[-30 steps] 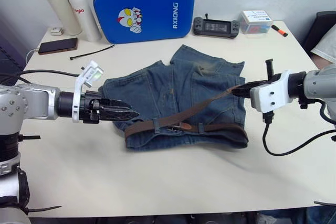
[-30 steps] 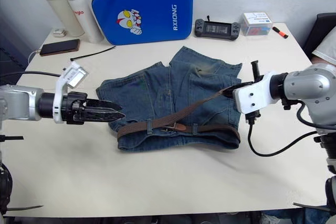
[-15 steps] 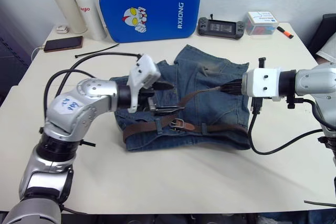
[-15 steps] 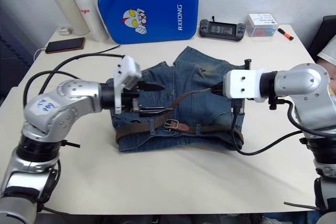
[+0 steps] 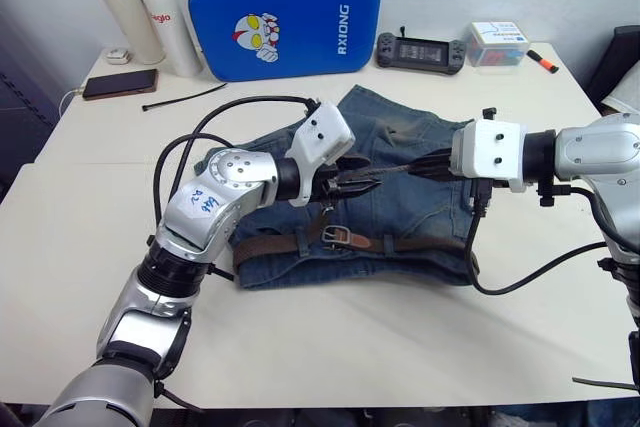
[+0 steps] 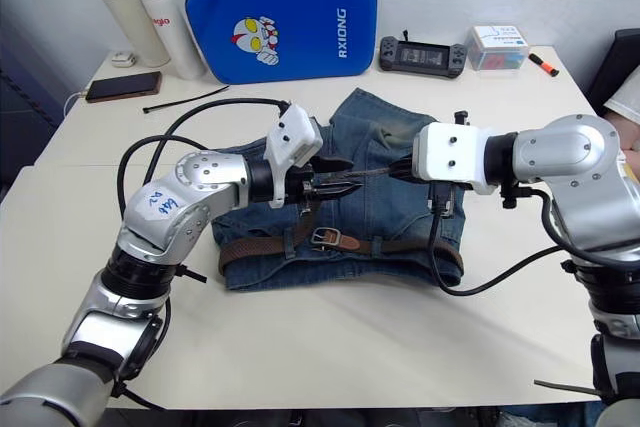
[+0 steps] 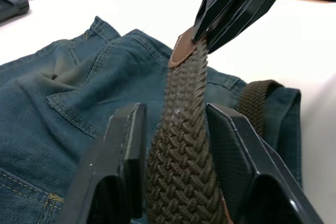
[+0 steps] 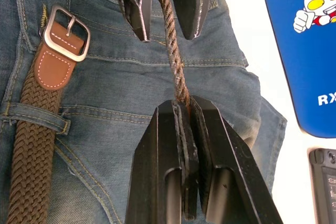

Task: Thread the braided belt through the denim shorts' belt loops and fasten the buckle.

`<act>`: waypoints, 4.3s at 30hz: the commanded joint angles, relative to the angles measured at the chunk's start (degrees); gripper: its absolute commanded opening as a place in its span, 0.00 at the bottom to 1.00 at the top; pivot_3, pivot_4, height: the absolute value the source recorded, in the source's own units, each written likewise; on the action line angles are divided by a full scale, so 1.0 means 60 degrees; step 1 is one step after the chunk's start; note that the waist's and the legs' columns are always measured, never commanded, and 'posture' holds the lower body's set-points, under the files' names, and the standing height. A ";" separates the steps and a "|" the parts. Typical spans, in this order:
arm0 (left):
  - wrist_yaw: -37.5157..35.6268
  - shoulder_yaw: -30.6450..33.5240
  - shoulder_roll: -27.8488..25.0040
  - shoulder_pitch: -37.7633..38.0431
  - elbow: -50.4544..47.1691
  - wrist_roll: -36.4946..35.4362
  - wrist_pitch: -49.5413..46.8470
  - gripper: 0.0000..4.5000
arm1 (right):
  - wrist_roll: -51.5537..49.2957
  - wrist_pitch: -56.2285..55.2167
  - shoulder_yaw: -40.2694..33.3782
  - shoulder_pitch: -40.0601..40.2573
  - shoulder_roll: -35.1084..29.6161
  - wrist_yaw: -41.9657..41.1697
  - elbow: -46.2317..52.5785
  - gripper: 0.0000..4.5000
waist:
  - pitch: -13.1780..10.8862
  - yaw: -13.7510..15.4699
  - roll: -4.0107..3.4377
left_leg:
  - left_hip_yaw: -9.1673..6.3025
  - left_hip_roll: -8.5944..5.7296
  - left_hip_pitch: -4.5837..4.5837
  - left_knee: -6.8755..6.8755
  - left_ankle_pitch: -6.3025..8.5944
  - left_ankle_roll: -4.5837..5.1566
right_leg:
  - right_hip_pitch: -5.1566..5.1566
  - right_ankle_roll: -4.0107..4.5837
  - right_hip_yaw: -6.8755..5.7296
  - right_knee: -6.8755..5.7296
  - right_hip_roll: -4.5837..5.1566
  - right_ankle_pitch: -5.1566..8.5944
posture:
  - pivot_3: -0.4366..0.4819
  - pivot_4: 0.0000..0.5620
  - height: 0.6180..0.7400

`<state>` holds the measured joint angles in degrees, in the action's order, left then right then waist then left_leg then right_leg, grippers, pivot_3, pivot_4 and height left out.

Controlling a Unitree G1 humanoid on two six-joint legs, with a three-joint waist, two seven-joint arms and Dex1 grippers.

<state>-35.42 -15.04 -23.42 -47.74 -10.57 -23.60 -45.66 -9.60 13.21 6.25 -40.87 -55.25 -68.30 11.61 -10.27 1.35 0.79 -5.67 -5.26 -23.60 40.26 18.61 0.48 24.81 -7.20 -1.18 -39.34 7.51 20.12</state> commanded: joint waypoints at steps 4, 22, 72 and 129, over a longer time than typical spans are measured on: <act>-0.0370 0.0347 0.0128 -0.0091 -0.0022 0.0052 0.0330 0.02 | -0.0973 0.1556 -0.0590 0.0014 0.0180 0.0283 0.0647 0.00 | 0.0000 -0.0010 0.0000 | -0.0001 0.0000 -0.0002 0.0003 0.0000 0.0000 | 0.0001 0.0000 -0.0002 0.0001 0.0001 0.0000 | 0.48 0.27 0.48; -0.0888 0.3020 -0.2710 0.2187 -0.0437 -0.0308 -0.0632 0.00 | -0.1173 0.2212 0.0130 0.1336 0.1004 0.1137 0.1905 1.00 | 0.0000 -0.0007 0.0000 | -0.0014 0.0002 0.0014 -0.0011 0.0000 -0.0001 | -0.0009 0.0000 0.0016 0.0004 0.0005 0.0000 | 0.48 0.27 0.48; -0.2020 0.2366 -0.3431 0.2864 -0.0277 0.0058 0.0774 0.00 | 0.0988 0.2078 0.1620 0.2674 0.3555 0.3217 0.0906 0.76 | 0.0001 -0.0035 0.0002 | -0.0018 0.0000 0.0034 -0.0026 -0.0001 -0.0003 | -0.0023 0.0001 0.0019 -0.0005 0.0001 0.0000 | 0.48 0.27 0.48; 0.1565 0.1496 0.0231 0.2180 -0.1615 -0.0832 -0.2405 0.00 | -0.1324 0.6676 0.0855 0.2137 0.4905 0.5555 0.3053 0.02 | 0.0001 -0.0215 0.0002 | -0.0019 -0.0007 0.0039 -0.0037 -0.0002 -0.0003 | -0.0020 0.0001 0.0034 -0.0024 0.0001 0.0000 | 0.48 0.27 0.48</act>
<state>-25.53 -4.73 -23.03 -33.28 -19.25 -28.44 -61.86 -16.06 55.02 10.09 -27.50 -26.15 -33.20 25.85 -10.26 0.06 0.80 -5.78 -5.31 -23.37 40.04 18.60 0.46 24.69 -7.19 -0.99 -39.48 7.52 20.12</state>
